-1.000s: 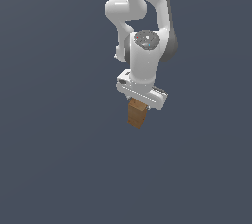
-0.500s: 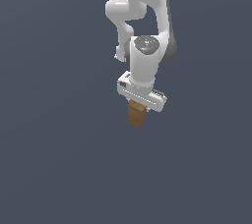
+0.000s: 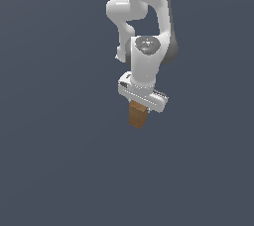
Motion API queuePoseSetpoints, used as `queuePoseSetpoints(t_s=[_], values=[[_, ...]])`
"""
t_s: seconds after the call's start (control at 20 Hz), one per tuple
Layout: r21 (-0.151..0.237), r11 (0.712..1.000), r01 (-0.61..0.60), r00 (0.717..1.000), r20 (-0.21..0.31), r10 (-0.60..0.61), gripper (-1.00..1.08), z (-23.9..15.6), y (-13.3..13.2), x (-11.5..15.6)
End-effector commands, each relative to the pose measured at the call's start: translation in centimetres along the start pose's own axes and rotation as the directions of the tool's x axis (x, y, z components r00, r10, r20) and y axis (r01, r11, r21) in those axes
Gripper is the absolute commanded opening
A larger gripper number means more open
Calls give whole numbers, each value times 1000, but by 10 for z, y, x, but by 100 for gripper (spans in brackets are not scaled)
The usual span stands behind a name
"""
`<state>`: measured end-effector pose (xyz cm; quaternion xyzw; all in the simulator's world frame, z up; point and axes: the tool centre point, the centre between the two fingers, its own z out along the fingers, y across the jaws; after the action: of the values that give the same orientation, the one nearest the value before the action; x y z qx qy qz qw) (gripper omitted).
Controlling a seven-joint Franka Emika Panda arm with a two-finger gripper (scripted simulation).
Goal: Pick up the object and move it to a goal position.
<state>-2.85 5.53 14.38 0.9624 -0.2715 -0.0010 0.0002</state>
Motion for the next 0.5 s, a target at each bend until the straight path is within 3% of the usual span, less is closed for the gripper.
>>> queuePoseSetpoints(t_s=[0.0, 0.45], values=[[1, 1000, 0, 1000, -2, 0, -100, -4, 1, -2], [1, 1000, 0, 1000, -2, 0, -100, -29, 20, -21]])
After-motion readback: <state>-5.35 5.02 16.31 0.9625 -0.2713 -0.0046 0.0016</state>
